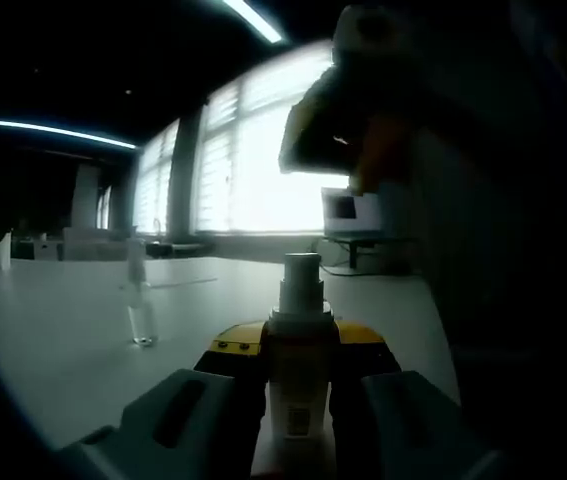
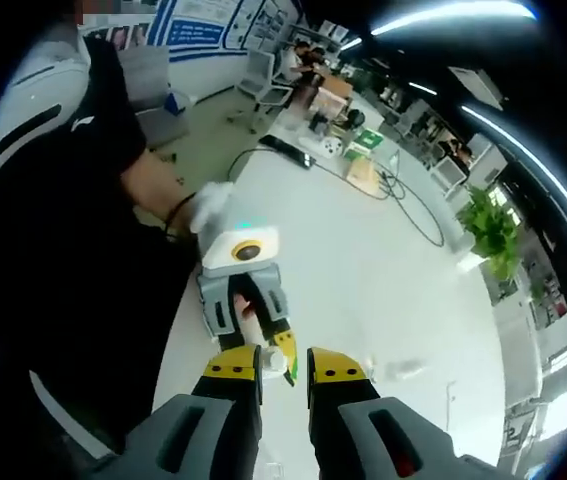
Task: Clamp pump bottle remove cover press pump head put on cover
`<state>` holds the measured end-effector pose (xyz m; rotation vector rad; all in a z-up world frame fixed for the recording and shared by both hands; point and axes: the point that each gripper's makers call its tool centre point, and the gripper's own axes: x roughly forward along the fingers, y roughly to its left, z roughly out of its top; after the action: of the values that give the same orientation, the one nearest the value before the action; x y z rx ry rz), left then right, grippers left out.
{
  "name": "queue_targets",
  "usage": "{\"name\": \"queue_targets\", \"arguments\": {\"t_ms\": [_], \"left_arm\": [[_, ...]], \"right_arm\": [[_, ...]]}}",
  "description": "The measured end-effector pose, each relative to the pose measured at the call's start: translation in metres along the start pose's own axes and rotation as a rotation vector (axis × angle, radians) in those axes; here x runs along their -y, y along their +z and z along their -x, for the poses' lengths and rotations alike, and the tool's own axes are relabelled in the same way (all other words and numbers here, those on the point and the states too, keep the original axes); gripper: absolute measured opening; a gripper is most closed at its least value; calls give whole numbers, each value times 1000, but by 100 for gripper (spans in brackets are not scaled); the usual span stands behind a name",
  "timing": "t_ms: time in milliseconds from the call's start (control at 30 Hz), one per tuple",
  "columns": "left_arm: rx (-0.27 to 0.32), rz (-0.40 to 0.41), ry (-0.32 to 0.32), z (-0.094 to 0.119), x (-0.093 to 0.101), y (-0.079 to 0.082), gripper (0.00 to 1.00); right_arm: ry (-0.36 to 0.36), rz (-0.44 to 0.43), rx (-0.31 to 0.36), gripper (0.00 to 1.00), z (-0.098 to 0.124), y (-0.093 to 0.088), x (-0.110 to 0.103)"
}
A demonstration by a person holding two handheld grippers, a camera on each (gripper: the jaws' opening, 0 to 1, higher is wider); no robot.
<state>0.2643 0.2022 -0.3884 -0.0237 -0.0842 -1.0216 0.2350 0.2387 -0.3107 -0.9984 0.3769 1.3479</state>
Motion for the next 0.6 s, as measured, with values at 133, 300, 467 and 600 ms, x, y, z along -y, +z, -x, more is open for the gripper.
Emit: {"name": "queue_targets", "arguments": {"t_ms": [133,300,467,600], "left_arm": [[0,6,-1,0,-1,0,14],[-2,13,4,0,-1,0,14],[-1,14,-2,1,1,0,14],[-2,20,0,1,0,0,14]], "right_arm": [[27,54,-66,12,-2,-5,3],[98,82,-118,11,-6,-8,0],[182,96,-171,6,-8,-8,-6],[242,107,-224,4,-14,-11,-9]]}}
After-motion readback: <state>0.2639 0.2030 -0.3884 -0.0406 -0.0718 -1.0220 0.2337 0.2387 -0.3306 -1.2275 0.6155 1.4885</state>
